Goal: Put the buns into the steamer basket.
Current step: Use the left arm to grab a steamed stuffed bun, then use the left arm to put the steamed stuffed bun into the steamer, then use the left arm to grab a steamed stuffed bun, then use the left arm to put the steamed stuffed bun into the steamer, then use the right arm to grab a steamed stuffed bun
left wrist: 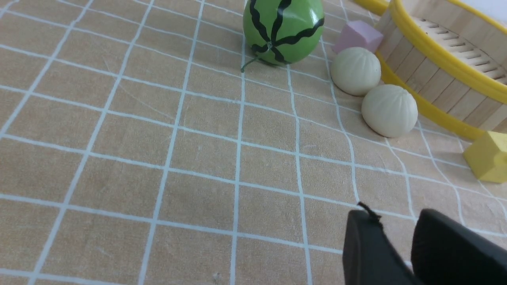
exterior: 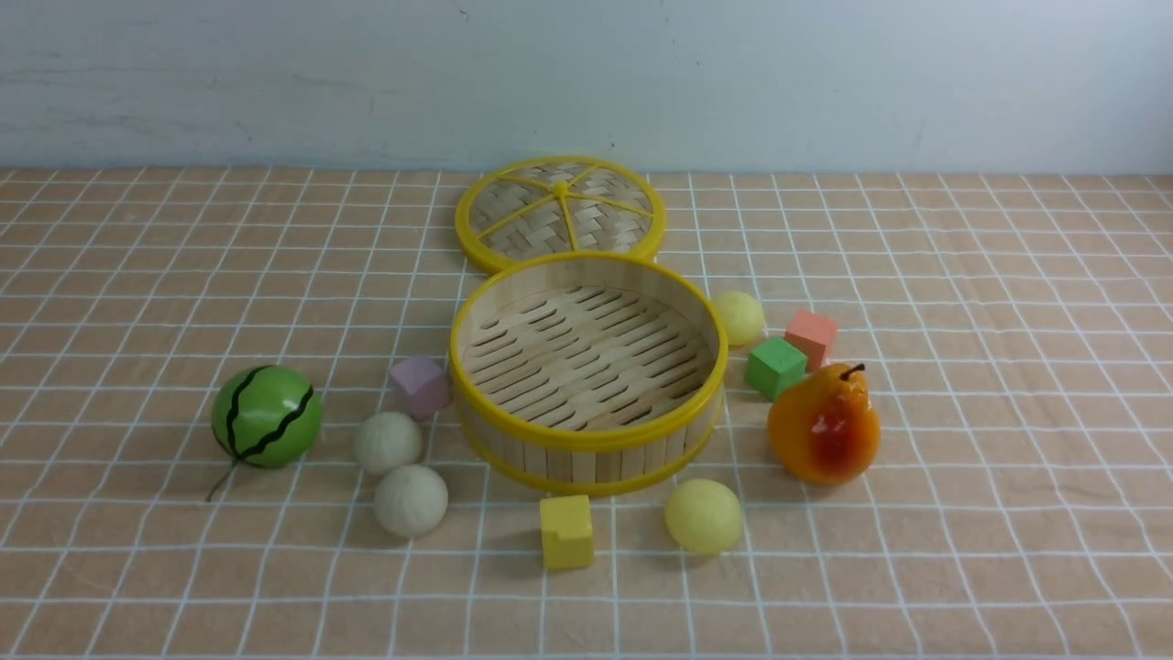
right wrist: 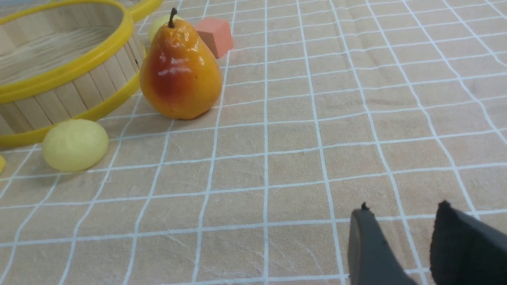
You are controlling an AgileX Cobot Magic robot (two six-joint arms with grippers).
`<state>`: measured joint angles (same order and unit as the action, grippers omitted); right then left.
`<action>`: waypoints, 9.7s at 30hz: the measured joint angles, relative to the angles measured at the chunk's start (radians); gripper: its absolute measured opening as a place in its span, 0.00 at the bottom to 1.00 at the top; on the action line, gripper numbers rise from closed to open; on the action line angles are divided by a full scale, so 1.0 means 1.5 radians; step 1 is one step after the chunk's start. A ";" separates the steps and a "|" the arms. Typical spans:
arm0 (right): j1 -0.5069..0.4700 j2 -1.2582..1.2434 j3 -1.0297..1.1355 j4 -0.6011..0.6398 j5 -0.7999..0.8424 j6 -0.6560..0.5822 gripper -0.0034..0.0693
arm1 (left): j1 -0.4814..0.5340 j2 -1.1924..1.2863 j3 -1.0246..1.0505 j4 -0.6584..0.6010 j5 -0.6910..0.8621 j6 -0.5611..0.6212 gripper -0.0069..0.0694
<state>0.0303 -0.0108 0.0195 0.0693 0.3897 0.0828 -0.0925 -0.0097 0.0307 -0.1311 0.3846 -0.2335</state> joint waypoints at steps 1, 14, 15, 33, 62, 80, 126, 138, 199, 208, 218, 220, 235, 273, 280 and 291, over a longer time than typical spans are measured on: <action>0.000 0.000 0.000 0.000 0.000 0.000 0.38 | 0.000 0.000 0.000 0.000 0.000 0.000 0.33; 0.000 0.000 0.000 0.000 0.000 0.000 0.38 | 0.000 0.000 0.000 -0.364 -0.207 -0.130 0.34; 0.000 0.000 0.000 0.000 0.000 0.000 0.38 | 0.000 0.000 0.000 -0.367 -0.211 -0.131 0.34; 0.000 0.000 0.000 0.000 0.000 0.000 0.38 | 0.000 0.520 -0.510 -0.079 0.438 0.038 0.07; 0.000 0.000 0.000 0.000 -0.001 0.000 0.38 | -0.234 1.202 -0.872 0.132 0.290 0.001 0.49; 0.000 0.000 0.000 0.000 -0.001 0.000 0.38 | -0.196 1.282 -0.890 0.125 0.238 0.001 0.41; 0.000 0.000 0.000 0.000 -0.001 0.000 0.38 | -0.310 1.244 -1.170 0.191 0.410 -0.015 0.71; 0.000 0.000 0.000 0.000 -0.001 0.000 0.38 | -0.183 1.216 -0.955 0.146 0.370 0.046 0.42; 0.000 0.000 0.000 0.000 -0.001 0.000 0.38 | -0.216 1.441 -1.223 0.145 0.216 0.073 0.64; 0.000 0.000 0.000 0.000 -0.001 0.000 0.38 | -0.270 1.222 -1.190 0.143 0.321 0.049 0.52; 0.000 0.000 0.000 0.000 -0.001 0.000 0.38 | -0.290 0.762 -0.759 0.132 0.152 -0.043 0.07; 0.000 0.000 0.000 0.000 -0.001 0.000 0.38 | -0.290 0.664 -0.657 0.127 0.098 -0.048 0.07; 0.000 0.000 0.000 0.000 -0.001 0.000 0.38 | -0.290 0.154 -0.166 0.114 -0.144 -0.085 0.07; 0.161 0.822 -0.638 0.243 0.348 -0.223 0.05 | -0.290 0.133 -0.134 0.114 -0.140 -0.087 0.07; 0.343 1.060 -0.778 0.124 0.332 -0.195 0.17 | -0.290 0.133 -0.134 0.114 -0.140 -0.087 0.08; 0.359 1.188 -0.859 0.041 0.247 -0.099 0.48 | -0.290 0.133 -0.134 0.114 -0.140 -0.087 0.09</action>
<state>0.5685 1.7713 -1.2692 0.1311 0.7596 -0.0662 -0.5274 0.1897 -0.1703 0.0399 0.1740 -0.3639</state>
